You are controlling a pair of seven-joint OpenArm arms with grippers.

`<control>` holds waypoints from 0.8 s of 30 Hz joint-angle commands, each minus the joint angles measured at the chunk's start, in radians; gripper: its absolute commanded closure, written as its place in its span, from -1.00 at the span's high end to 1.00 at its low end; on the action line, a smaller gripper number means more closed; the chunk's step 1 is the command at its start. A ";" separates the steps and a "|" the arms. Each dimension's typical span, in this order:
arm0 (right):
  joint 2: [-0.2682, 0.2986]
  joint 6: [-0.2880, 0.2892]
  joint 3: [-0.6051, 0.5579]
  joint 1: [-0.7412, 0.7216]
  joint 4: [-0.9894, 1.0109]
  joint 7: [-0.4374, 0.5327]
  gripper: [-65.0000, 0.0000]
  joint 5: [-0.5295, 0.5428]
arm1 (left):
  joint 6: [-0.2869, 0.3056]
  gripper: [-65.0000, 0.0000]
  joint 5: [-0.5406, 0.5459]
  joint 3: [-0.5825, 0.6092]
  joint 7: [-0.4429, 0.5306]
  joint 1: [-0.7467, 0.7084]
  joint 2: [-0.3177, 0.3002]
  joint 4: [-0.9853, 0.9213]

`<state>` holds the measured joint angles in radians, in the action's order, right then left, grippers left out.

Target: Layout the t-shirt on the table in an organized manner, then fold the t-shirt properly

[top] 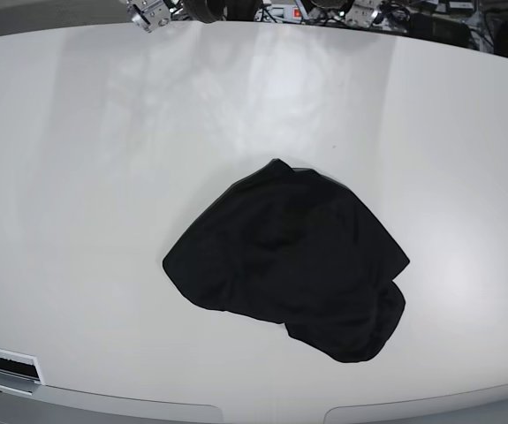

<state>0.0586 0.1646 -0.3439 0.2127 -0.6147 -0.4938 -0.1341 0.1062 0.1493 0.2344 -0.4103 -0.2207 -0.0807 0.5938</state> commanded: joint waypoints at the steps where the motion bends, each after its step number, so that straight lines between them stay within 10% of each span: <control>1: 0.014 0.024 0.000 0.039 -0.024 0.001 -1.00 -0.001 | 0.006 -1.00 0.006 0.000 -0.009 -0.042 -0.009 0.034; 8: 0.074 0.124 0.000 0.247 -0.233 0.011 -1.00 0.008 | 0.006 -1.00 0.060 0.000 -0.040 -0.246 -0.088 0.302; 14: 0.166 0.076 0.003 0.441 -0.576 0.006 -1.00 0.146 | 0.013 -1.00 0.095 -0.001 -0.044 -0.431 -0.169 0.622; 24: 0.353 -0.079 0.004 0.823 -1.264 -0.192 -1.00 0.072 | 0.013 -1.00 0.104 -0.167 -0.179 -0.781 -0.265 1.283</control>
<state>0.4068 0.0837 -0.3435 1.0237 -1.8717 -0.6918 -0.0662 0.1127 0.2512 0.0658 -0.6018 -0.9886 -0.3405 1.8668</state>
